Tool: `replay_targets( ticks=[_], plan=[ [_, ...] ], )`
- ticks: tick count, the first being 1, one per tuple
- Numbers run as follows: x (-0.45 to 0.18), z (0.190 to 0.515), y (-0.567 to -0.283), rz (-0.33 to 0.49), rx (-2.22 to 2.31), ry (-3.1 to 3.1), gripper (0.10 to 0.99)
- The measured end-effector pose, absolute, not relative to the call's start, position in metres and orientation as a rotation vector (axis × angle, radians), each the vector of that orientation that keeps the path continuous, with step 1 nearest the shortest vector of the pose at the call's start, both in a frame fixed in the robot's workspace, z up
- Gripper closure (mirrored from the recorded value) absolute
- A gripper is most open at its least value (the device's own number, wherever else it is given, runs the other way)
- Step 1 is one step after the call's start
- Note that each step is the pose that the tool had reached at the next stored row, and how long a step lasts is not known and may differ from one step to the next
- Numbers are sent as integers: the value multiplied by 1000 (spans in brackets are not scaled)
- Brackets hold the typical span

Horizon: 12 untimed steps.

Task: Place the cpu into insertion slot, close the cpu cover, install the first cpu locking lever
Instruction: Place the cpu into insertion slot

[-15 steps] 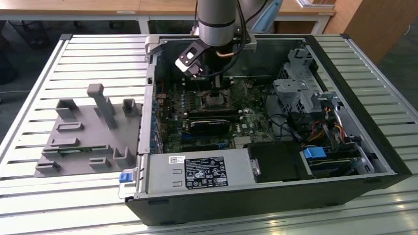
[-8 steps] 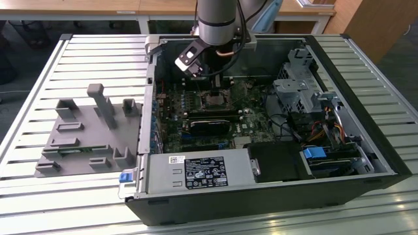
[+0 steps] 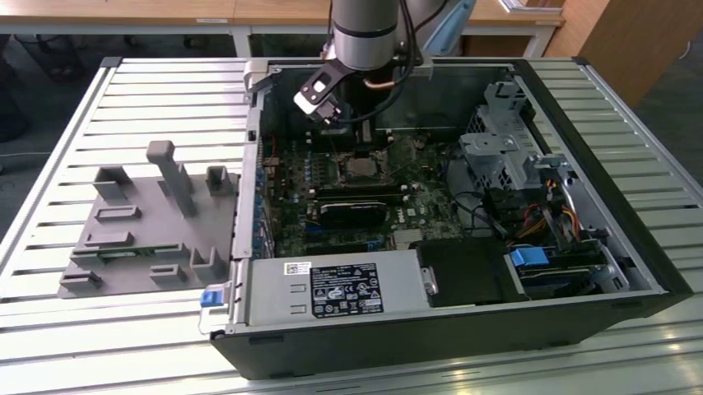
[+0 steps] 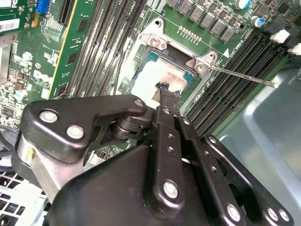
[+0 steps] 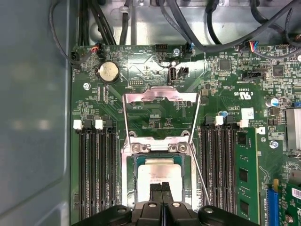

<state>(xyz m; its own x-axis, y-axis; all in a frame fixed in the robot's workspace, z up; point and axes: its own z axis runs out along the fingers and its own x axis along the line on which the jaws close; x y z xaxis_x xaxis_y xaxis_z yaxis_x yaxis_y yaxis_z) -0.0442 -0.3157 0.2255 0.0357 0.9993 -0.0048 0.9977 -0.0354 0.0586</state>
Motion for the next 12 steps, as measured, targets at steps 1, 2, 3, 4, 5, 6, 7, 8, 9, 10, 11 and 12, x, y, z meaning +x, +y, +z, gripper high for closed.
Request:
replay_targets(
  ticks=[1, 2, 3, 4, 5, 6, 7, 8, 9, 10, 11, 12],
  plan=[
    [-44, 226, -316, 58, 2227, 2150, 980],
    [-44, 227, -316, 58, 2227, 2150, 980],
    [-44, 228, -316, 58, 2227, 2149, 980],
    [-44, 229, -316, 58, 2227, 2150, 980],
    [-44, 231, -316, 58, 2227, 2150, 980],
    [-44, 232, -316, 58, 2228, 2149, 980],
    [-44, 234, -316, 58, 2227, 2150, 980],
    [-44, 235, -316, 58, 2227, 2150, 980],
    [-44, 236, -316, 57, 2227, 2150, 980],
    [-44, 238, -316, 57, 2227, 2150, 980],
    [-44, 239, -316, 58, 2227, 2150, 980],
    [-44, 241, -316, 58, 2227, 2150, 980]
  ],
)
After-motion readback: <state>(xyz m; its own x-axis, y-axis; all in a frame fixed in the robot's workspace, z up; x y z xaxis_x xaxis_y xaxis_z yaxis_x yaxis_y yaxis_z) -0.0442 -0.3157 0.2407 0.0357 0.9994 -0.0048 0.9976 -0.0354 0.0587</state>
